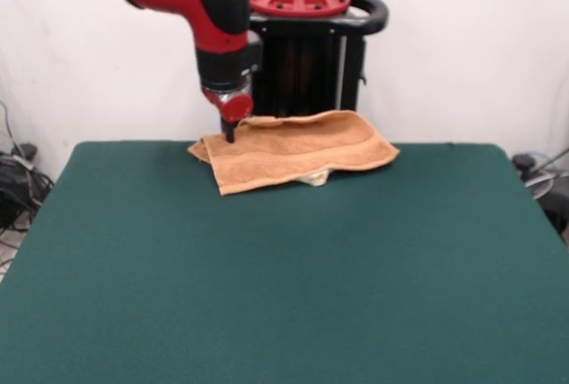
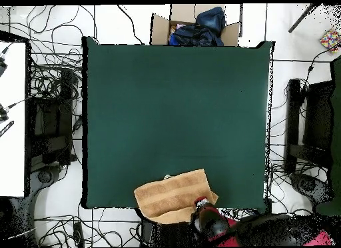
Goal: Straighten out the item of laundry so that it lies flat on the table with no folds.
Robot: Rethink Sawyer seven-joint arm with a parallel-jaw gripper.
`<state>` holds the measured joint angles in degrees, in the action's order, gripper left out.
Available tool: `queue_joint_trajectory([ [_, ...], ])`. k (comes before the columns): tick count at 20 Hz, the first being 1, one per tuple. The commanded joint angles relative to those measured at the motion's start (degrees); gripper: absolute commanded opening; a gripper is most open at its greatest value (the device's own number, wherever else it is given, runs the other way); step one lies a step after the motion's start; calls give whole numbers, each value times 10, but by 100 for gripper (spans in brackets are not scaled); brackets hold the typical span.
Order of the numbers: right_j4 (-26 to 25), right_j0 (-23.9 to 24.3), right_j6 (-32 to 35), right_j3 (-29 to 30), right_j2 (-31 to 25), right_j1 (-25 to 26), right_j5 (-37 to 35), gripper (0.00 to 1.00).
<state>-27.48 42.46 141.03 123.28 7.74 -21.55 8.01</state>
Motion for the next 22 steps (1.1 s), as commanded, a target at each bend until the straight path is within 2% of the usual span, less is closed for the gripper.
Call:
queue_joint_trajectory([
  [1, 20, 6, -14, -144, -45, -14, -72, 0],
  [5, 30, 7, -5, -152, -53, -26, -97, 0],
  [12, 62, -17, 23, -158, -43, -73, -154, 0],
  [19, 84, 12, -5, -173, -93, -112, -245, 0],
  [22, 83, 20, -14, -184, -106, -111, -254, 0],
])
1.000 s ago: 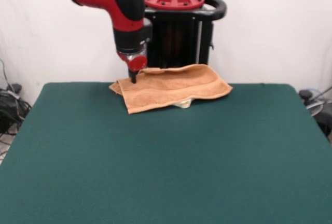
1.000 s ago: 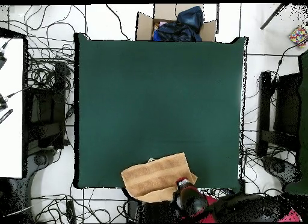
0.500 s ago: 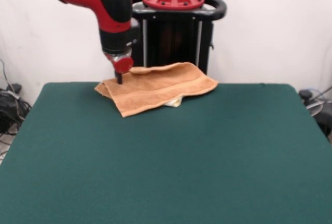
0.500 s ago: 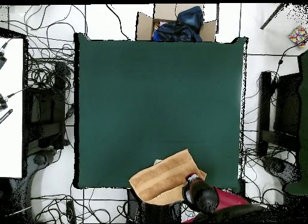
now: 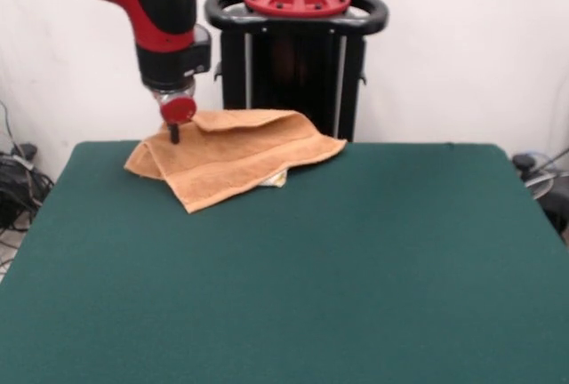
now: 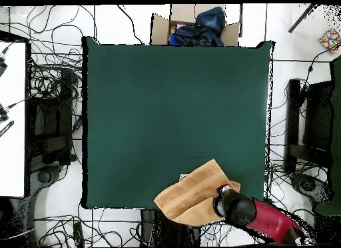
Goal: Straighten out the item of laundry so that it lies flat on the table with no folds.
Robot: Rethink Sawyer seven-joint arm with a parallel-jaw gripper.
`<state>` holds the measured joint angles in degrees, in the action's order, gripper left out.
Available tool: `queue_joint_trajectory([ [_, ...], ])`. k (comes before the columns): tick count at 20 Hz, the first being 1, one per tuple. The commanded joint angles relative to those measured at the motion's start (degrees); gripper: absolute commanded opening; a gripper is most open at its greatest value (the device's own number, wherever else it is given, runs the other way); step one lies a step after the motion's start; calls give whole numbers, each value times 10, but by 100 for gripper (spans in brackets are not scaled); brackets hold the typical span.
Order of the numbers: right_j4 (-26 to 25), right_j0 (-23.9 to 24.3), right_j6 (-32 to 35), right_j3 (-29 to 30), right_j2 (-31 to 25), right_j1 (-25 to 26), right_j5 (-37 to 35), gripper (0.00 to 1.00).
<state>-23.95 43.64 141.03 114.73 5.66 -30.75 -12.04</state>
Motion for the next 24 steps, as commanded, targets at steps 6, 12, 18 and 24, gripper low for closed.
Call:
queue_joint_trajectory([
  [6, 37, 11, -4, -115, -98, 0, -37, 0],
  [12, 42, -13, 28, -137, -85, 22, -18, 0],
  [18, 52, -39, 46, -166, -71, 39, -21, 0],
  [24, 72, -66, 66, -191, -60, 57, -13, 0],
])
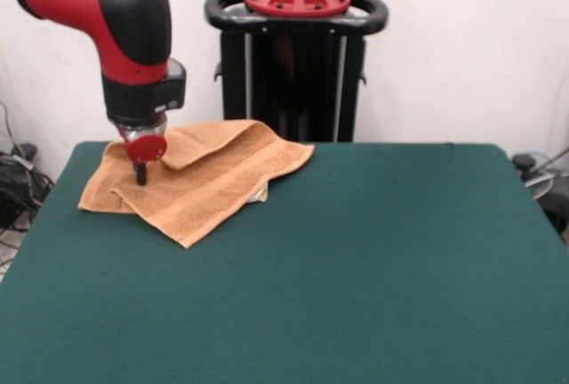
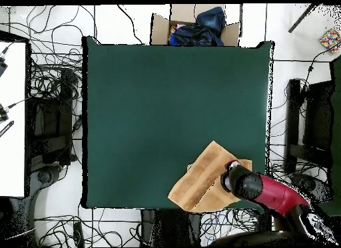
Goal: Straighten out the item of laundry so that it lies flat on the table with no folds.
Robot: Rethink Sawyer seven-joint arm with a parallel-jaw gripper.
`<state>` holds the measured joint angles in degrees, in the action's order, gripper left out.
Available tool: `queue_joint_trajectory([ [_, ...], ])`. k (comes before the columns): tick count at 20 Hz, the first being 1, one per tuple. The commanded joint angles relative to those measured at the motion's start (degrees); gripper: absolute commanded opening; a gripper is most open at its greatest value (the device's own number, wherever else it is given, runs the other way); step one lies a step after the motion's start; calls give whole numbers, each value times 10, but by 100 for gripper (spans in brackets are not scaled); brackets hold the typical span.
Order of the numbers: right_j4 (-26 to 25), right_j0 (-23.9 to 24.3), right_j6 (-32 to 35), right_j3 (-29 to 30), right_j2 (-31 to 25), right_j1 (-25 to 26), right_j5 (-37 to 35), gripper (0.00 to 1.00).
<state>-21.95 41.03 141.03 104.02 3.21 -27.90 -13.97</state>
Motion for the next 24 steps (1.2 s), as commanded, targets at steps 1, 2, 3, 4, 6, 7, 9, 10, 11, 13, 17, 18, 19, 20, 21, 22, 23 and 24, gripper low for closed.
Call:
queue_joint_trajectory([
  [1, 57, -45, 70, -90, -32, 33, 7, 0],
  [2, 62, -47, 71, -95, -34, 35, 6, 0],
  [3, 68, -53, 75, -99, -32, 39, 6, 0],
  [4, 73, -56, 77, -104, -32, 41, 6, 0],
  [6, 83, -63, 80, -110, -29, 47, 8, 0],
  [7, 88, -66, 81, -113, -28, 50, 8, 0],
  [9, 99, -73, 85, -120, -29, 54, 9, 0],
  [10, 106, -78, 89, -124, -27, 56, 8, 0],
  [11, 112, -85, 93, -128, -24, 59, 8, 0],
  [13, 128, -98, 102, -134, -16, 64, 7, 0],
  [17, 156, -123, 110, -143, 1, 64, -5, 0],
  [18, 163, -127, 111, -141, 1, 63, -8, 0],
  [19, 171, -133, 113, -142, 3, 63, -12, 0],
  [20, 180, -139, 116, -141, 6, 62, -14, 0],
  [21, 189, -146, 119, -143, 9, 62, -19, 0],
  [22, 196, -152, 121, -143, 12, 61, -22, 0],
  [23, 206, -157, 123, -144, 13, 62, -25, 0],
  [24, 216, -165, 127, -144, 17, 62, -29, 0],
])
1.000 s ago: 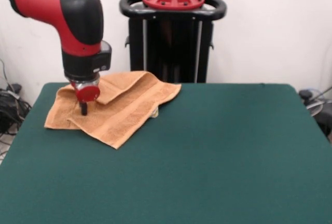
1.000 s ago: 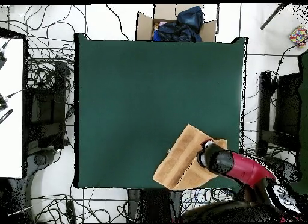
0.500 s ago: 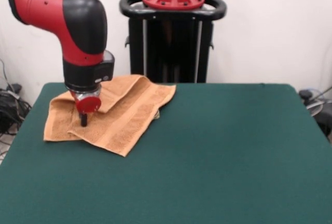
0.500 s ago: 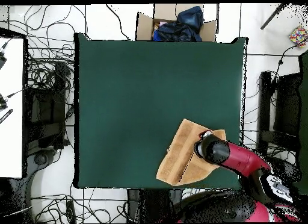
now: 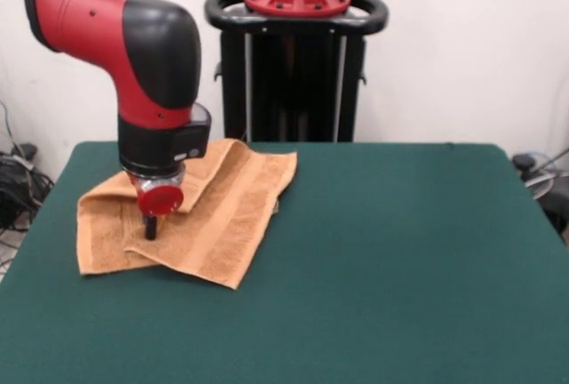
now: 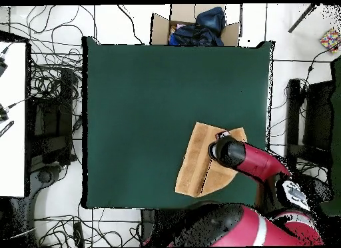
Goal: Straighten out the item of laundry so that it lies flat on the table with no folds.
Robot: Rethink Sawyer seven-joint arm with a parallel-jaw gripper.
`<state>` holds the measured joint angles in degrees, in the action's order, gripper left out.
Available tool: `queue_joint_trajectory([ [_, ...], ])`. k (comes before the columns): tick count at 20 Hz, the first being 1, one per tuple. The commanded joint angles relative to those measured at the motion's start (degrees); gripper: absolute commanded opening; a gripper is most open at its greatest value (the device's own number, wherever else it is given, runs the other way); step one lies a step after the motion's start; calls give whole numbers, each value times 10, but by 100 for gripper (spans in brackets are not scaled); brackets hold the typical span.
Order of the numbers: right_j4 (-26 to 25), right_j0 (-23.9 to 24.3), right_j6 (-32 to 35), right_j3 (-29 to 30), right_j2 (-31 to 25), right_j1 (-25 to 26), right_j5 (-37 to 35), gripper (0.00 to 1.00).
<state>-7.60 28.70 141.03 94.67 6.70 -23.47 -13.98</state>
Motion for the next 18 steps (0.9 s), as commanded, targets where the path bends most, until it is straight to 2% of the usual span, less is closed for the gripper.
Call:
queue_joint_trajectory([
  [1, 82, -52, 130, -53, -12, 19, -35, 0],
  [18, 242, -171, 166, -68, 46, 48, -77, 0],
])
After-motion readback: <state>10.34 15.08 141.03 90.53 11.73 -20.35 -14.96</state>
